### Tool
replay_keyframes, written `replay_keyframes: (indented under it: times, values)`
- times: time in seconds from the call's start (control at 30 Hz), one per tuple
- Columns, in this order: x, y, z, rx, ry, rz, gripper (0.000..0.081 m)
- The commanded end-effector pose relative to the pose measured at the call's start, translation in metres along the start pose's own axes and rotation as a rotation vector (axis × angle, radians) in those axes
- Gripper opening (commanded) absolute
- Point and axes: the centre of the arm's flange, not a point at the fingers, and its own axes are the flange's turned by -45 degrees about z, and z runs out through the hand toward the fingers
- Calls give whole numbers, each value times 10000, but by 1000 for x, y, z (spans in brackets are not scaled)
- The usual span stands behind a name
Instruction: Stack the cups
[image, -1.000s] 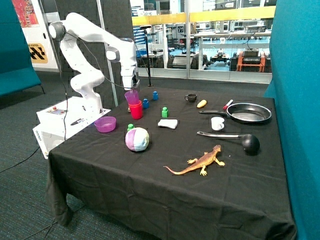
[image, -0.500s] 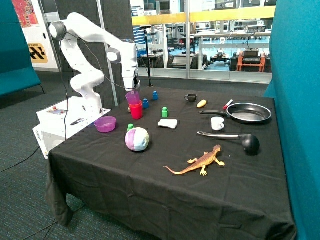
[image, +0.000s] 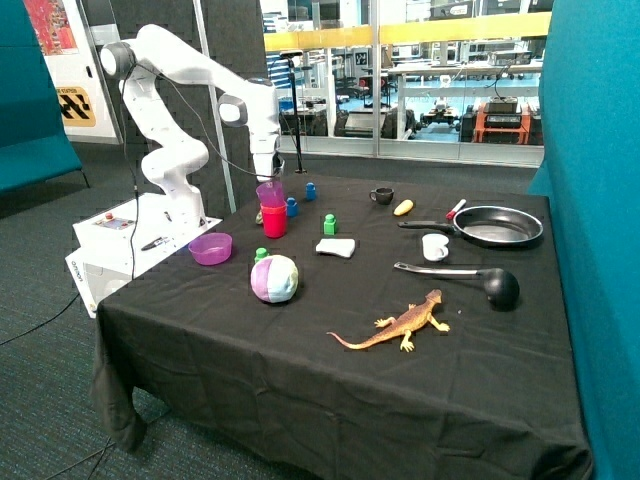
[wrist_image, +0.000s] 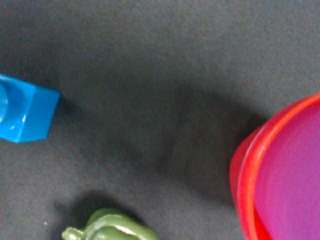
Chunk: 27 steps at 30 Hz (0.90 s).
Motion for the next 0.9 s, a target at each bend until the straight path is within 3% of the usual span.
replay_keyframes:
  times: [0.0,0.37,0.63,0.87]
  values:
    - [4,-3,0,47,2,-147,291]
    - [-1,1,3,47,1,-35,374]
    - [-1,2,5,47,2,-120,672]
    - [-2,2,9,47,2,-163,770]
